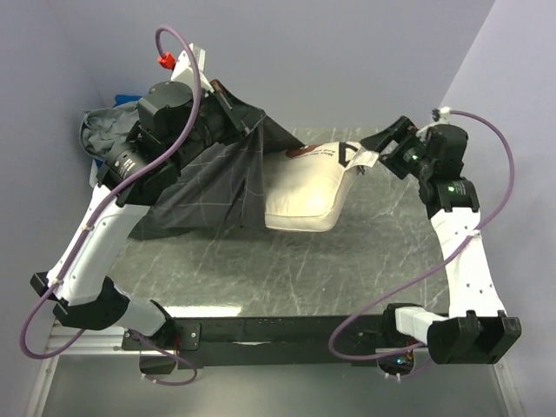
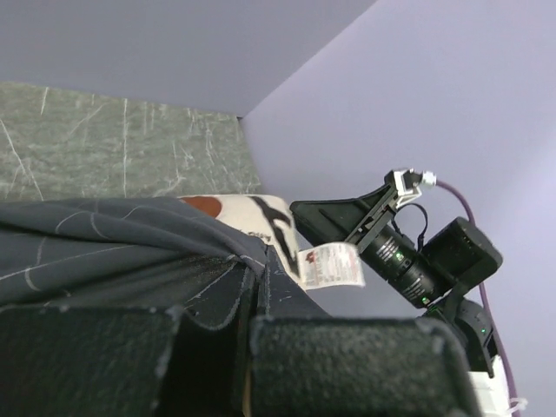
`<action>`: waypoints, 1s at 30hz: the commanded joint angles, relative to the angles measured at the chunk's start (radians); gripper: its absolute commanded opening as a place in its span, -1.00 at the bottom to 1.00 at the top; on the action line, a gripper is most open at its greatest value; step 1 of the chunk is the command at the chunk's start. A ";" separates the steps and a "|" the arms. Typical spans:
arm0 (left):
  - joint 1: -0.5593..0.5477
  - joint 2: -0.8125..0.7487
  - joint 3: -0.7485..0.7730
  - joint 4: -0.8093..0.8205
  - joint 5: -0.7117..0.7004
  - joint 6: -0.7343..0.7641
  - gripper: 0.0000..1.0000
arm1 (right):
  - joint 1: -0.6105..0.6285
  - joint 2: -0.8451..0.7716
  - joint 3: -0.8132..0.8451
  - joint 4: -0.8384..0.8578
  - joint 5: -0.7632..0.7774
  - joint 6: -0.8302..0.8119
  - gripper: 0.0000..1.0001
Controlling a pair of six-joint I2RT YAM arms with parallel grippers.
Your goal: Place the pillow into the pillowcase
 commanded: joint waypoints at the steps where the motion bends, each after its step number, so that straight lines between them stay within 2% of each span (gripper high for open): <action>1: 0.006 -0.088 -0.017 0.231 -0.052 -0.076 -0.98 | -0.118 -0.035 -0.070 0.063 0.020 0.035 0.74; 3: 0.006 -0.085 -0.014 0.233 -0.057 -0.083 -0.98 | -0.152 -0.035 -0.128 0.081 -0.009 0.066 0.70; 5: 0.006 -0.075 -0.011 0.233 -0.051 -0.091 -0.98 | -0.155 -0.065 -0.285 0.194 -0.054 0.121 0.53; 7: 0.006 -0.070 -0.022 0.245 -0.046 -0.090 -0.98 | -0.093 -0.087 -0.457 0.356 -0.126 0.169 0.37; 8: 0.007 -0.067 -0.024 0.248 -0.046 -0.091 -0.98 | -0.053 -0.096 -0.492 0.380 -0.118 0.181 0.36; 9: 0.006 -0.062 -0.027 0.251 -0.043 -0.093 -0.98 | 0.052 -0.102 -0.556 0.404 -0.106 0.192 0.36; 13: 0.006 -0.053 -0.036 0.251 -0.038 -0.096 -0.98 | 0.207 -0.133 -0.736 0.785 -0.111 0.400 0.36; 18: 0.006 -0.065 -0.054 0.254 -0.045 -0.094 -0.98 | 0.250 -0.130 -0.794 0.935 -0.066 0.497 0.40; 24: 0.007 -0.058 -0.060 0.263 -0.035 -0.102 -0.98 | 0.265 -0.073 -0.756 1.000 -0.095 0.575 0.41; 30: 0.006 -0.045 -0.065 0.269 -0.029 -0.106 -0.98 | 0.353 0.016 -0.675 0.926 -0.095 0.560 0.45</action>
